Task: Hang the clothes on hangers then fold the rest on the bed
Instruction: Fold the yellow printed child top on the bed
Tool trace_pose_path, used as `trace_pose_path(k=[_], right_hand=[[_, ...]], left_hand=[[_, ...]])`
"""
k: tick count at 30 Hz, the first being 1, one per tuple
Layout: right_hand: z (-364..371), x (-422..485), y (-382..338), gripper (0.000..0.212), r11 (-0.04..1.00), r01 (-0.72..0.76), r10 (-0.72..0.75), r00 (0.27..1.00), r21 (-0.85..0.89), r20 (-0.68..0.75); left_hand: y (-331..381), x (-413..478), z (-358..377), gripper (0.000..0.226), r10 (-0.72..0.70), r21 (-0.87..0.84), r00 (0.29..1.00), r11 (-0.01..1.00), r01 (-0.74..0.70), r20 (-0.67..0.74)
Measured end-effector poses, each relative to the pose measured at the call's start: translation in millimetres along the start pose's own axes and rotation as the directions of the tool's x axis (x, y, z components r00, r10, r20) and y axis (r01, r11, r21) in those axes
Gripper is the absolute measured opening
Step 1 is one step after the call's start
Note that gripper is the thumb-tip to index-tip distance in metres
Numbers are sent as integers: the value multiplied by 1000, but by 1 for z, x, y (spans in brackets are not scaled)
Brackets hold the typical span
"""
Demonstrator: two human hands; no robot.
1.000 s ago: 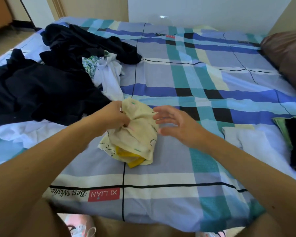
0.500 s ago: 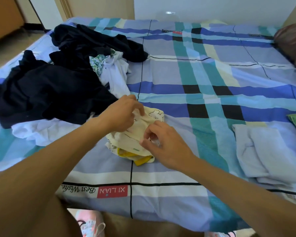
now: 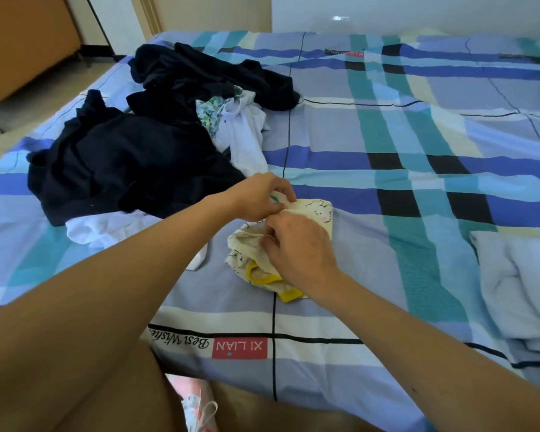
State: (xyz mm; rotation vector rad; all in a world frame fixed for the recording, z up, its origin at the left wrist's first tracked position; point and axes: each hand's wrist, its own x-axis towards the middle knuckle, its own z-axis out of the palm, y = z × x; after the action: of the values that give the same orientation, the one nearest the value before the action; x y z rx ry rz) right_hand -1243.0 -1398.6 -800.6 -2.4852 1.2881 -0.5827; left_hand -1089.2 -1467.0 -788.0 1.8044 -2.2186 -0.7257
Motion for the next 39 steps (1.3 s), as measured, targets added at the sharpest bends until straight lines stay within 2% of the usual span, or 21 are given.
trace_pose_path(k=[3, 6, 8, 10, 13, 14, 16, 18, 19, 21, 23, 25, 28, 32, 34, 36, 39], right_hand=[[0, -9, -6, 13, 980, 200, -201, 978, -20, -59], [0, -27, -9, 13, 894, 430, -433, 901, -127, 3], [3, -37, -2, 16, 862, 472, -470, 881, -187, 57], [7, -43, 8, 15, 873, 442, -441, 896, -205, 51], [-1, -46, 19, 10, 922, 358, -359, 933, -148, 17], [-6, -47, 21, 14, 936, 327, -328, 945, -131, 14], [-18, -48, 27, 29, 964, 251, -250, 968, -87, 15], [-28, -50, 34, 34, 978, 196, -194, 980, -70, 36], [-30, -52, 38, 34, 981, 178, -174, 983, -76, 56], [-33, -57, 44, 33, 987, 145, -136, 985, -74, 107], [-32, -62, 47, 31, 989, 136, -128, 982, -50, 139], [-32, -65, 49, 26, 992, 122, -122, 983, 11, 134], [-31, -66, 55, 22, 978, 33, -53, 994, 205, 92], [-34, -65, 63, 21, 900, -127, 85, 989, 416, 119], [-36, -66, 64, 18, 877, -185, 139, 981, 443, 135], [-37, -68, 64, 16, 874, -202, 158, 978, 443, 133], [-43, -74, 63, 19, 915, -120, 99, 992, 384, 73]], left_hand=[[-4, 4, 8, 22, -19, 1, 1000, 1000, 19, -10], [-5, 12, 12, 18, -36, 4, 999, 999, 36, -23], [-6, 13, 13, 17, -34, 11, 999, 999, 34, -20], [-7, 11, 10, 18, -35, 27, 999, 999, 36, -40], [-2, -6, -11, 22, 28, 116, 980, 993, -5, -197], [2, -16, -21, 19, 52, 105, 979, 994, -32, -198], [10, -43, -38, 18, 72, 59, 996, 996, -70, -48], [14, -73, -43, 30, 59, 29, 986, 998, -64, 154], [14, -86, -41, 34, 50, 29, 976, 998, -57, 213], [5, -102, -29, 40, 35, 82, 972, 995, -56, 232], [-7, -106, -18, 40, 22, 148, 979, 988, -53, 202], [-17, -107, -10, 29, 19, 169, 987, 985, -46, 157], [-26, -110, -4, 16, 52, 123, 996, 990, -61, 73], [-27, -111, -3, 12, 45, 27, 998, 999, -44, -44], [-25, -113, -2, 16, 58, -8, 993, 998, -59, -100], [-21, -115, -1, 32, 112, -29, 980, 993, -118, -162], [-13, -122, -3, 38, 195, -27, 946, 977, -209, -260]])
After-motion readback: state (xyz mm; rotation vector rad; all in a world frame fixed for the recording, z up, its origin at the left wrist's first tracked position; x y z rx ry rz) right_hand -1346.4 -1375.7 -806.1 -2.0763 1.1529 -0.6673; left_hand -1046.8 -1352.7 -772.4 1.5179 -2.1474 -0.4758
